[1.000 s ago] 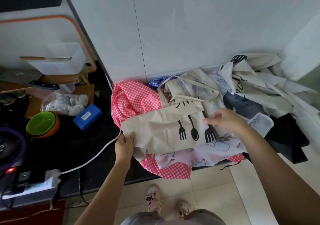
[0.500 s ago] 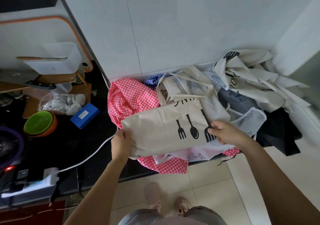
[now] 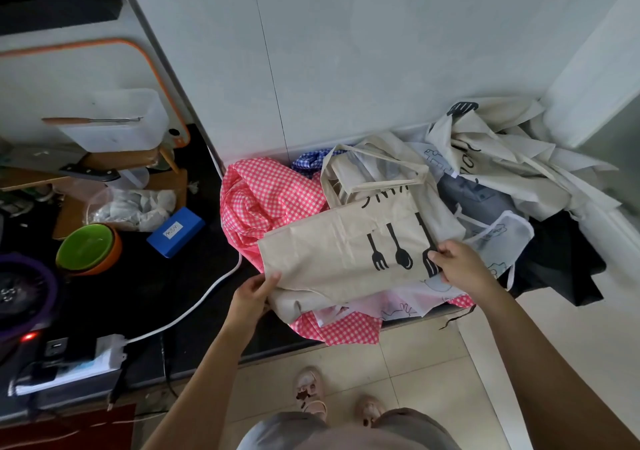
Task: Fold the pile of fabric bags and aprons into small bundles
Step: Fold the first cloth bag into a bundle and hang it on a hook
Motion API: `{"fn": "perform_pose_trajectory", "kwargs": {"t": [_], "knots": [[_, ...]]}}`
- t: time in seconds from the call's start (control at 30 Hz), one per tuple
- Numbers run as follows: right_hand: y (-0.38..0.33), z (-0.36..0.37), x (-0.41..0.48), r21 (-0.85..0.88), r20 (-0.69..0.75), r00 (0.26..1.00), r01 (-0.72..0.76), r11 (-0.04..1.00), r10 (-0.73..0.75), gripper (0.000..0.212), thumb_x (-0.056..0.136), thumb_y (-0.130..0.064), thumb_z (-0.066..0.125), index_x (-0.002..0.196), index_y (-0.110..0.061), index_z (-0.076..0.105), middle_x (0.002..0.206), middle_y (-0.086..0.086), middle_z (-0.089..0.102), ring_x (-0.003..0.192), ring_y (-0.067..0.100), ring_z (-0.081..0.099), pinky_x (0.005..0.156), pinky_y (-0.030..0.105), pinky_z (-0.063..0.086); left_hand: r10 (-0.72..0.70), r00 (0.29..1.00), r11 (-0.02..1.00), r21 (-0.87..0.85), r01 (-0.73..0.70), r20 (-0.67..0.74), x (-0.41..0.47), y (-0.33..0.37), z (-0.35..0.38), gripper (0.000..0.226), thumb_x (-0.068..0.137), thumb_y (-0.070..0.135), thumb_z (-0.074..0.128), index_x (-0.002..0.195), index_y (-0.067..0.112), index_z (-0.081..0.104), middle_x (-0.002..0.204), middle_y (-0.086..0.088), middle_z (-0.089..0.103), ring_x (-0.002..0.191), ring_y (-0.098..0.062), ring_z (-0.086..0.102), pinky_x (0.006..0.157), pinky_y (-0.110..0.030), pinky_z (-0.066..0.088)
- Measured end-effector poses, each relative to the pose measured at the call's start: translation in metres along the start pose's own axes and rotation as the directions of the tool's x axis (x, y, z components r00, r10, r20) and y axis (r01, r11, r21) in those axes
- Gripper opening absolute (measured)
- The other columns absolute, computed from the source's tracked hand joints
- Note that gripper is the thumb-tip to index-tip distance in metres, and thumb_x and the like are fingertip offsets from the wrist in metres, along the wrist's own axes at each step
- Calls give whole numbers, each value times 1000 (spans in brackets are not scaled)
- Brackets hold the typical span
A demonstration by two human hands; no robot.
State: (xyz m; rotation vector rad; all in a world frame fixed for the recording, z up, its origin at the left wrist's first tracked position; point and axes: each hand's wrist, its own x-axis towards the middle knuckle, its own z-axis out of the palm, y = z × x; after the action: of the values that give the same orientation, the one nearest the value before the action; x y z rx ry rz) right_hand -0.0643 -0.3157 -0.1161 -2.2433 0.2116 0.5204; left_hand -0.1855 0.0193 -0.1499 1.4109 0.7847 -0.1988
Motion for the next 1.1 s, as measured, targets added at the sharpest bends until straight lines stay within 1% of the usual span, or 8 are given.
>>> {"fn": "perform_pose_trajectory", "kwargs": {"t": [0.23, 0.4, 0.5, 0.6, 0.67, 0.83, 0.93, 1.1], "knots": [[-2, 1, -2, 18, -27, 1000, -6, 1000, 7, 9, 96, -15, 54, 94, -7, 52, 68, 3, 53, 51, 16, 51, 51, 26, 38, 4, 1000, 968, 253, -7, 12, -36, -25, 1, 59, 53, 54, 79, 88, 8, 68, 72, 0, 67, 66, -11, 58, 64, -22, 44], [-3, 2, -2, 75, -32, 999, -9, 997, 11, 8, 97, -16, 52, 96, -8, 51, 73, 5, 56, 42, 16, 53, 42, 22, 42, 2, 994, 1000, -12, -1, 108, -43, -15, -2, 38, 65, 33, 80, 91, 7, 72, 99, -8, 74, 100, -21, 66, 93, -34, 46], [-1, 3, -4, 182, 27, 999, -40, 982, 36, 7, 98, -13, 51, 101, -7, 50, 83, 7, 60, 45, 15, 65, 43, 20, 50, 15, 979, 995, -103, 6, 203, -45, 0, -8, 32, 63, 19, 83, 92, 8, 73, 108, -14, 71, 102, -26, 62, 88, -33, 43], [1, 1, -6, 212, 32, 999, -32, 977, 26, 7, 98, -12, 51, 103, -6, 50, 86, 9, 62, 48, 15, 67, 46, 20, 53, 14, 965, 985, 163, -59, 262, -43, 14, -19, 43, 52, 38, 88, 87, 16, 75, 85, -2, 72, 67, -12, 50, 62, -22, 35], [1, -2, -7, 203, 36, 999, -15, 979, 8, 7, 97, -10, 52, 102, -5, 51, 87, 9, 62, 48, 14, 66, 44, 18, 50, -34, 953, 876, 468, -118, 303, -38, 22, -24, 22, 69, 30, 83, 84, 18, 73, 68, 10, 66, 53, -1, 47, 55, -13, 34], [-1, -2, -6, 137, 13, 999, 31, 990, -33, 6, 96, -12, 54, 100, -7, 52, 90, 7, 63, 48, 13, 65, 44, 16, 49, -191, 895, 681, 711, -175, 403, -21, 39, -32, 20, 76, 25, 78, 84, 10, 71, 67, 13, 62, 62, -2, 50, 60, -11, 36], [3, -5, -5, 110, -37, 999, 32, 993, -28, 7, 97, -14, 53, 102, -9, 52, 93, 6, 62, 55, 18, 66, 47, 17, 50, -282, 866, 752, 656, -69, 414, -14, 33, -32, 26, 81, 26, 74, 94, 3, 69, 84, -3, 59, 72, -13, 46, 68, -21, 42], [10, -5, -7, 135, -21, 1000, 10, 991, -8, 12, 97, -13, 53, 107, -5, 52, 99, 14, 63, 61, 21, 66, 52, 18, 53, -345, 888, 938, 149, 314, 303, -12, 24, -20, 39, 92, 36, 57, 110, 3, 64, 95, -10, 66, 85, -19, 63, 78, -28, 54]]}}
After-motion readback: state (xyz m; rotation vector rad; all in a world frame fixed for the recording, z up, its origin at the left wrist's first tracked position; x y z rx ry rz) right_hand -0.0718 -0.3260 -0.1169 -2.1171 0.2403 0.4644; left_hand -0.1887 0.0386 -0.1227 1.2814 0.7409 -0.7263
